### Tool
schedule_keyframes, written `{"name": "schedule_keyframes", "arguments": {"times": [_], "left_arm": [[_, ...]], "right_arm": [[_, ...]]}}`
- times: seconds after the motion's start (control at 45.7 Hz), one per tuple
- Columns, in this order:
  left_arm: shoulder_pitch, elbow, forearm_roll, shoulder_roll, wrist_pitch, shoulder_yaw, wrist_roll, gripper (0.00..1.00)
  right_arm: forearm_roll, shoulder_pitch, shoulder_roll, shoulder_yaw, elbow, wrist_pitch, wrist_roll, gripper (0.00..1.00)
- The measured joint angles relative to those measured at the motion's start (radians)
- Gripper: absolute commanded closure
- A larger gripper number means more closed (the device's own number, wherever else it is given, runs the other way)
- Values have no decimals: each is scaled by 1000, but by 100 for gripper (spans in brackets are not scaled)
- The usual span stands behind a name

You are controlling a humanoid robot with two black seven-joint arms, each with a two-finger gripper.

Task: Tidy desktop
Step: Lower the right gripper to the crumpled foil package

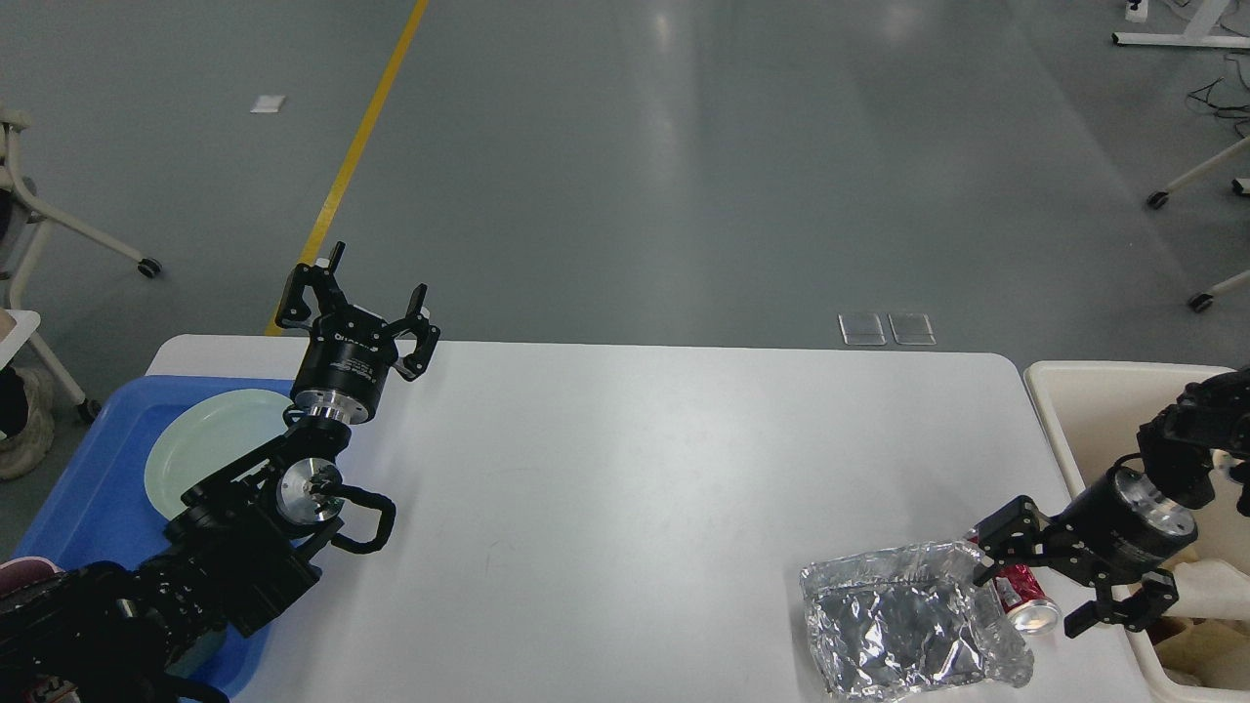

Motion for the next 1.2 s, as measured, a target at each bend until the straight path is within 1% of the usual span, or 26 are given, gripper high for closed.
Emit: {"name": "schedule_keyframes", "arguments": {"times": [0.263,0.438,0.547,0.613,0.656,0.7,0.722,0.897,1.006,1.028,1.072,1.138,1.16,1.182,1.203], "left_arm": [[0,0,0,0,0,0,1,3],[0,0,0,0,0,0,1,3],[0,0,0,0,0,0,1,3],[0,0,0,0,0,0,1,3],[0,0,0,0,0,0,1,3],[0,0,0,0,0,0,1,3],[0,0,0,0,0,0,1,3],[0,0,0,0,0,0,0,3],[0,0,0,0,0,0,0,3],[0,0,0,0,0,0,0,3],[0,0,0,0,0,0,0,3],[0,0,0,0,0,0,0,3],[0,0,0,0,0,0,0,3],[0,0,0,0,0,0,0,3],[0,0,0,0,0,0,0,3]], "right_arm": [[49,-100,2,2,-4,0,0,0],[83,-165,-3,49,-34,0,1,0],[136,-200,-5,69,-55,0,1,9],[167,-209,-8,71,-59,0,1,22],[183,-211,-12,72,-59,-2,1,26],[195,-213,-20,73,-59,-17,1,34],[199,-213,-23,73,-59,-28,1,36],[209,-235,-32,75,-59,-131,1,35],[209,-245,-32,74,-57,-153,2,37],[209,-247,-32,74,-57,-155,2,38],[207,-251,-32,73,-57,-156,2,47],[199,-254,-32,71,-57,-158,2,54],[197,-254,-32,71,-57,-158,2,61],[195,-254,-32,70,-57,-158,2,76],[192,-254,-34,70,-56,-158,2,81]]}}
